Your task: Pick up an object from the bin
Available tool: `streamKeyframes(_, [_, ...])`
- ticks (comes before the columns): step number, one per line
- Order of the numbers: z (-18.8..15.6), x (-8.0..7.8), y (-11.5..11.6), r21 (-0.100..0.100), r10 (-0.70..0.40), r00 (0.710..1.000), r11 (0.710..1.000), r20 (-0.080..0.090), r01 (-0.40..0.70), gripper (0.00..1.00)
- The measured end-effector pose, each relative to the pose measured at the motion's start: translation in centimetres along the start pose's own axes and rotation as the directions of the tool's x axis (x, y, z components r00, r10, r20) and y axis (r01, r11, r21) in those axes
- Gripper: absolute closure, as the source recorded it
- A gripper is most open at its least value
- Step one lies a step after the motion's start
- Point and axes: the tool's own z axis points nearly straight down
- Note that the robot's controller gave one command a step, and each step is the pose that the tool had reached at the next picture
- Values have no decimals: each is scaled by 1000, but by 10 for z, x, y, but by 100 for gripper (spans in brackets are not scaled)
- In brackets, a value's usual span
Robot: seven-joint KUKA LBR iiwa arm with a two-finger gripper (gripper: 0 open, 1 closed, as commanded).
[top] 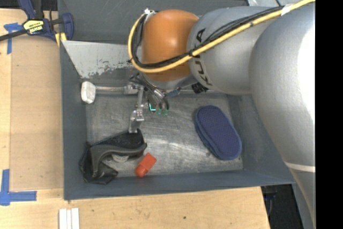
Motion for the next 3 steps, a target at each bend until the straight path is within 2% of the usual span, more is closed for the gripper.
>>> streamKeyframes(1, [14, 18, 0, -5, -143, 989, 990, 35, 143, 0])
streamKeyframes(2, [-57, 98, -16, 1, -236, 972, 972, 10, 236, 0])
streamKeyframes(3, [33, 85, 2, 3, -438, 899, 899, 24, 438, 0])
